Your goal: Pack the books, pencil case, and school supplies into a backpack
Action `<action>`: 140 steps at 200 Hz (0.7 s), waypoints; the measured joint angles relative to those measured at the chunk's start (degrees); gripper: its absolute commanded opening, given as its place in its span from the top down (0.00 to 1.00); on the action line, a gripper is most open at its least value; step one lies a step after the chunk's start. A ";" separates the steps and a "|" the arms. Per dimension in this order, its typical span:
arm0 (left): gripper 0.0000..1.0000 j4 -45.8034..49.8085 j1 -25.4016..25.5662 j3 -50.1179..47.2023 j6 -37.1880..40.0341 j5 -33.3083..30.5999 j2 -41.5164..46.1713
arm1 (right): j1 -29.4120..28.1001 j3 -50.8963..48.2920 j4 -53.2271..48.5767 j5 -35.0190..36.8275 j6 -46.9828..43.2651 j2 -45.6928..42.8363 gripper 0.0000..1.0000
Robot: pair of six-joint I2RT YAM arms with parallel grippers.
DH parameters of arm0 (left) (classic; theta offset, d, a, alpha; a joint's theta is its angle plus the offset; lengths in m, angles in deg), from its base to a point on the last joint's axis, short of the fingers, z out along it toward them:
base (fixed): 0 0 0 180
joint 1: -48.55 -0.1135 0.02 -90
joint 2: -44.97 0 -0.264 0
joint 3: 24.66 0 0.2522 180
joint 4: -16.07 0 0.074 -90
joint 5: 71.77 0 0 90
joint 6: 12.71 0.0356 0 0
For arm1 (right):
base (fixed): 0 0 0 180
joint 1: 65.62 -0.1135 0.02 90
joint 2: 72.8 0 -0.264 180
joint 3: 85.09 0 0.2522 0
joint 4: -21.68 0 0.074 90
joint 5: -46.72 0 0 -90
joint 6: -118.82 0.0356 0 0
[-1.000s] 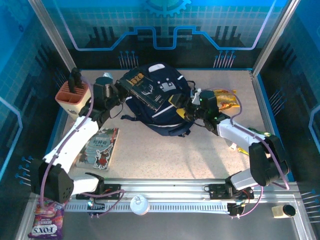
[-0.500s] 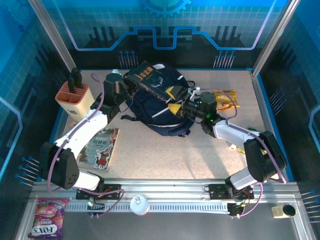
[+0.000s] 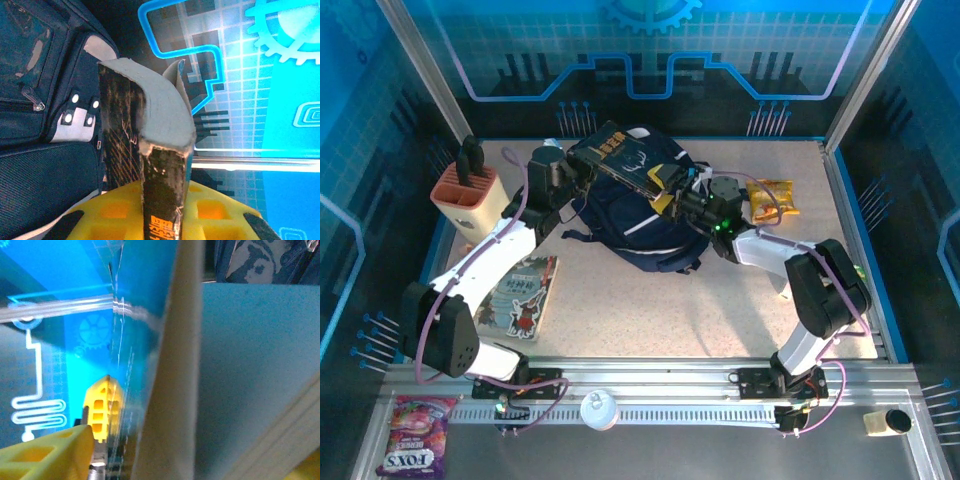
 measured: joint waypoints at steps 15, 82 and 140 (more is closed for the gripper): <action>1.00 0.20 0.00 0.00 0.04 -0.02 0.13 | 0.33 0.00 0.26 -0.02 -0.13 0.07 0.42; 0.91 2.67 0.00 -0.02 1.16 0.22 0.83 | 1.42 -0.13 -2.25 0.09 -4.83 -2.03 0.73; 0.36 4.61 0.07 -0.02 6.47 1.99 0.83 | 2.84 -0.98 -5.95 0.55 -9.60 -5.81 0.98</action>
